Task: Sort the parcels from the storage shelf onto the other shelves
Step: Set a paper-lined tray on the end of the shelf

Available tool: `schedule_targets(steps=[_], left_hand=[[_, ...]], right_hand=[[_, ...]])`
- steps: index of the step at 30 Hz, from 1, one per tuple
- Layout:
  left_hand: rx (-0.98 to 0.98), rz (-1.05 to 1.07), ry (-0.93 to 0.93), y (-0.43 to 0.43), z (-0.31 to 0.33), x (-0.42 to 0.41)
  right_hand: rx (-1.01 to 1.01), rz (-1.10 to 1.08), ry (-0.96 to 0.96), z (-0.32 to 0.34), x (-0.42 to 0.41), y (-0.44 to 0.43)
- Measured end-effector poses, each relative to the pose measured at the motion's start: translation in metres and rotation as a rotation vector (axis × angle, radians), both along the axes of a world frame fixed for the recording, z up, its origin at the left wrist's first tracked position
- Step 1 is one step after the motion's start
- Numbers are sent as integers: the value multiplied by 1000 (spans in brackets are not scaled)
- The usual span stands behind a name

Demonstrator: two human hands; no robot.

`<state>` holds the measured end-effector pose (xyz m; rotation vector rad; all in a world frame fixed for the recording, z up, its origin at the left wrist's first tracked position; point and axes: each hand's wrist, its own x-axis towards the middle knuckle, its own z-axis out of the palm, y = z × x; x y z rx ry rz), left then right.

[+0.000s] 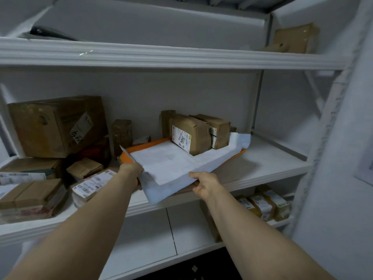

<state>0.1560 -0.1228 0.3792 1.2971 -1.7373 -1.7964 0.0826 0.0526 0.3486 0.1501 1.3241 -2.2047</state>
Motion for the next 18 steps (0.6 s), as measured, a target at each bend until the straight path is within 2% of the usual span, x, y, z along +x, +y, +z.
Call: schedule_targets(steps=[3,9,18], left_hand=[[36,-12,62,42,2,-9],[-6,-95,73,123,-3,-30],[21,-170,6,213,-29,-55]], right_hand=[[-5,-31,13,7,-3,45],[30,-116,13,12,-9,136],[106,-196,-42,-6,-24,235]])
